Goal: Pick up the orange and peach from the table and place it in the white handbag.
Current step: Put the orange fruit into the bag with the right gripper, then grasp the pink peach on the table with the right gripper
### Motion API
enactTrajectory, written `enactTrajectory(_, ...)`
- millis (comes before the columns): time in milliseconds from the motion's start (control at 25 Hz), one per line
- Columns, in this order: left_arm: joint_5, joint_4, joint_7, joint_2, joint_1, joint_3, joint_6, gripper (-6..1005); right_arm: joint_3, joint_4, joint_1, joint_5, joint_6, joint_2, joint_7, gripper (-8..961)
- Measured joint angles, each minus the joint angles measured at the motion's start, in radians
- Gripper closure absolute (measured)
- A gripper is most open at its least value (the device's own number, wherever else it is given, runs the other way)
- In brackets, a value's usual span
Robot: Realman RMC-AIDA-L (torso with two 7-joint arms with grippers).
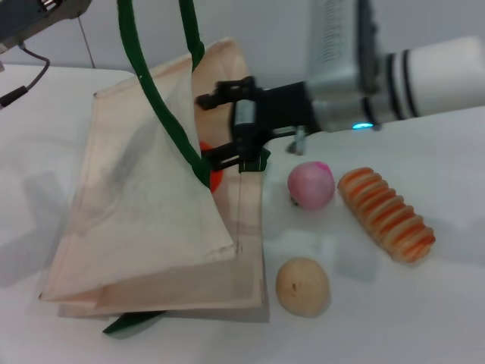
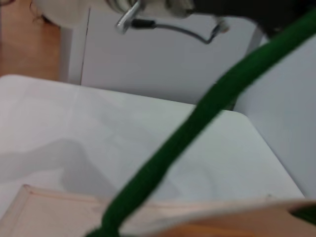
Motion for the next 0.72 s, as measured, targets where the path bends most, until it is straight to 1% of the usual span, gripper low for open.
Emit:
enactTrajectory(80,0.000,0.000,0.000,0.002,0.001,0.000,0.001,869,-0.010,-0.078,-0.051,0.000,-0.058,-0.001,0.050,146)
enactTrajectory(120,0.000,0.000,0.000,0.002,0.002,0.000,0.001,869,-0.017,-0.151,-0.104,-0.001,-0.094,-0.003,0.104,109)
enactTrajectory(160,0.000,0.000,0.000,0.002,0.002,0.000,0.001,869,-0.020,-0.189,-0.133,-0.003,-0.110,-0.004,0.130,100)
enactTrajectory(200,0.000,0.000,0.000,0.004,0.003,0.000,0.003,869,-0.020,-0.189,-0.133,-0.003,-0.110,-0.004,0.130,91)
enactTrajectory(320,0.000,0.000,0.000,0.006,0.007,0.000,0.012,869,-0.021,-0.310,-0.233,-0.016,-0.163,-0.007,0.203,65)
enactTrajectory(400,0.000,0.000,0.000,0.008,0.012,0.000,0.015,869,-0.021,-0.388,-0.293,-0.026,-0.206,-0.007,0.248,65)
enactTrajectory(440,0.000,0.000,0.000,0.009,0.013,0.000,0.015,869,-0.022,-0.433,-0.328,-0.033,-0.235,-0.008,0.272,65)
enactTrajectory(480,0.000,0.000,-0.001,0.012,0.015,0.000,0.015,869,-0.022,-0.456,-0.346,-0.041,-0.259,-0.008,0.286,65)
enactTrajectory(520,0.000,0.000,-0.003,0.013,0.016,0.000,0.015,869,-0.021,-0.502,-0.389,-0.066,-0.312,-0.008,0.313,65)
enactTrajectory(720,-0.001,0.000,-0.006,0.016,0.027,0.000,0.015,869,-0.018,-0.517,-0.421,-0.114,-0.328,-0.008,0.344,66)
